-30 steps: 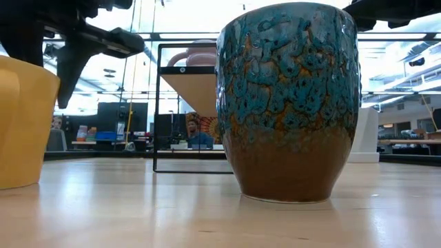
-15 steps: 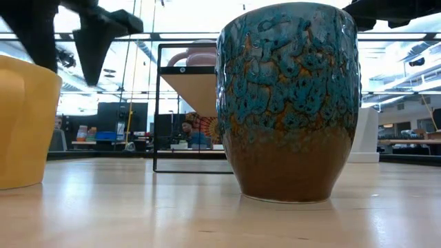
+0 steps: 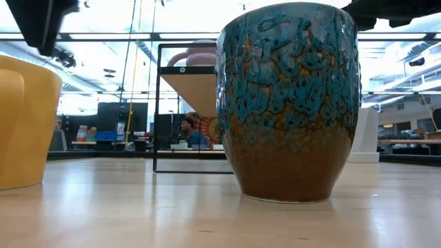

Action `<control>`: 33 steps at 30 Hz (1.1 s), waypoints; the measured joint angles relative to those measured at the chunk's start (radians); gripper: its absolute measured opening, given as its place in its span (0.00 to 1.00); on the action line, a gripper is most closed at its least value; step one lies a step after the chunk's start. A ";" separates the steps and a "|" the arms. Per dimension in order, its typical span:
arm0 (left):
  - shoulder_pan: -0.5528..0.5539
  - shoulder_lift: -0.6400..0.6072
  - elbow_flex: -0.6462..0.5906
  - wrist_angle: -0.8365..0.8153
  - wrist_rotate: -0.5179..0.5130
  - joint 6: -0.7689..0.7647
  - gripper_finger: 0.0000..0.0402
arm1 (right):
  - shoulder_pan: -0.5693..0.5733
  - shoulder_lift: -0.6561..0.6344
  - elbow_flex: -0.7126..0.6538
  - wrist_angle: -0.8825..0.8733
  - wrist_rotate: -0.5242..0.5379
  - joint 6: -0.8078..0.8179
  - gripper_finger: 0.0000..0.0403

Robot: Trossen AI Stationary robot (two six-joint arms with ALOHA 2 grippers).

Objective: Place coffee mugs
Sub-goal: Put the yellow mug on the shelf

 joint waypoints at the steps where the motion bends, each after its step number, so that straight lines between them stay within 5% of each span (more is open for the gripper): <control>1: -0.009 0.000 0.000 -0.004 -0.002 -0.062 0.55 | 0.000 0.000 0.000 0.000 0.000 0.000 0.49; 19: -0.292 -0.004 -0.001 -0.043 0.051 -0.966 0.55 | 0.000 0.000 0.000 0.022 -0.006 0.015 0.49; 26: -0.297 -0.004 -0.001 0.035 -0.025 -1.157 0.55 | 0.000 0.000 0.000 0.026 -0.006 0.019 0.49; 33: -0.235 -0.004 -0.006 0.041 -0.037 -1.172 0.55 | 0.000 0.000 0.000 0.026 -0.006 0.022 0.49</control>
